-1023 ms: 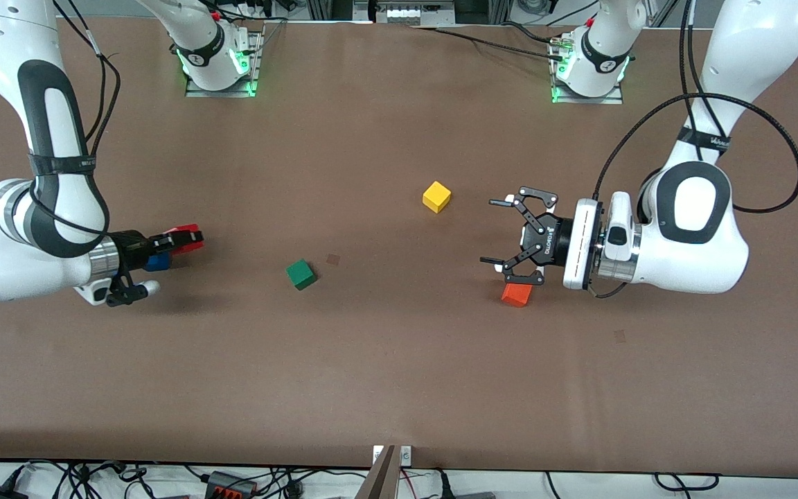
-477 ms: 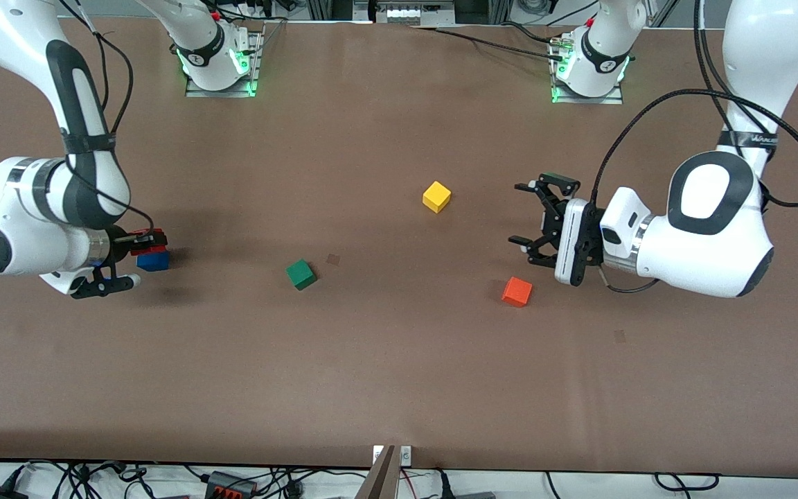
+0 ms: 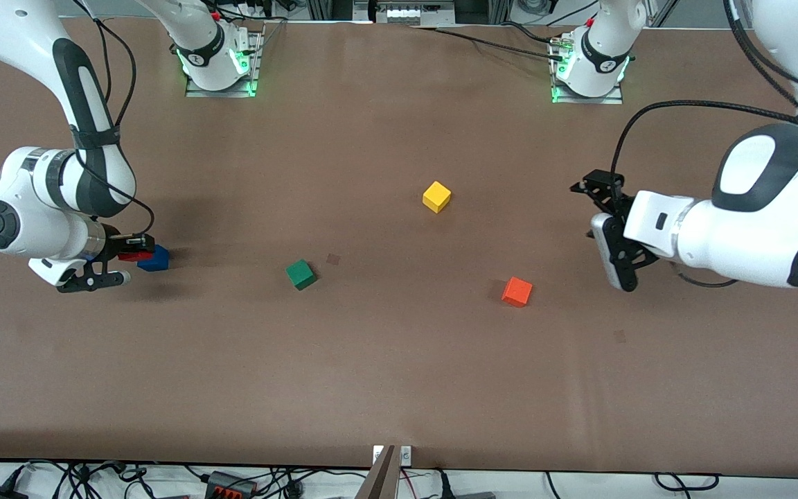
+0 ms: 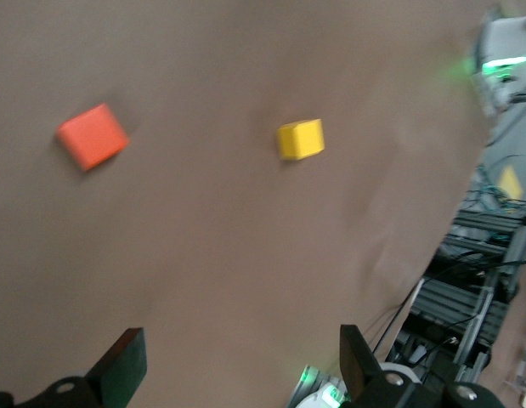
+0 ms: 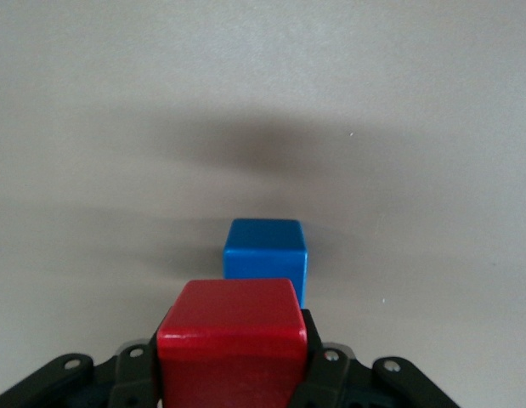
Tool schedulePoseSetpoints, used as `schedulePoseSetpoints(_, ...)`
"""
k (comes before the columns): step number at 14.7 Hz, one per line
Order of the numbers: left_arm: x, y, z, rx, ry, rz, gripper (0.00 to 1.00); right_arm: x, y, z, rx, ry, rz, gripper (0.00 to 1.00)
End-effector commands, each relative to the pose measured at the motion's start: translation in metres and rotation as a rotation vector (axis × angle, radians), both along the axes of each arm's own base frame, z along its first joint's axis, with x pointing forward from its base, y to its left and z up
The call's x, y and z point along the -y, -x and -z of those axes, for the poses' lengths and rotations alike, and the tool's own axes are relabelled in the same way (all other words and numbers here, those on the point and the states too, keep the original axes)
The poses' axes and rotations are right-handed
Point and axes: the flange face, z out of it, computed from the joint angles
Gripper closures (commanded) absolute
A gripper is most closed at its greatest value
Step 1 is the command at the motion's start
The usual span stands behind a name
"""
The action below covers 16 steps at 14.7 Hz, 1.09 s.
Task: Pass red block to right arm, stack on blue
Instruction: 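Move the red cube with the right gripper above the blue cube, then lower the red cube onto the blue cube and open the right gripper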
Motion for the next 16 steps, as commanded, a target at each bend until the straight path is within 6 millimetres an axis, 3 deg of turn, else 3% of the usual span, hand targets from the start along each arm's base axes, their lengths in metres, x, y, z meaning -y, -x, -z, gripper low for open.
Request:
schedulePoseSetpoints(1,-0.009,0.014,-0.042,0.087,-0.192,-0.031,0.00,-0.005,0.014,-0.007,0.040,0.017,0.020,1.00)
schedulePoseSetpoints(4,-0.029,0.037,-0.070,0.252,-0.324,-0.178,0.00,-0.002,0.022,-0.003,0.046,0.020,0.057,1.00)
schedulePoseSetpoints(5,-0.044,0.047,-0.075,0.288,-0.360,-0.281,0.00,0.000,0.026,0.002,0.061,0.021,0.059,1.00)
schedulePoseSetpoints(9,-0.061,0.089,-0.090,0.342,-0.466,-0.675,0.00,0.002,0.027,0.005,0.083,0.022,0.062,1.00)
schedulePoseSetpoints(12,-0.094,0.094,-0.106,0.341,-0.481,-0.822,0.00,0.004,0.028,0.009,0.092,0.023,0.064,1.00)
schedulePoseSetpoints(16,-0.107,0.100,-0.123,0.360,-0.472,-0.862,0.00,0.009,0.027,0.016,0.099,0.028,0.072,1.00)
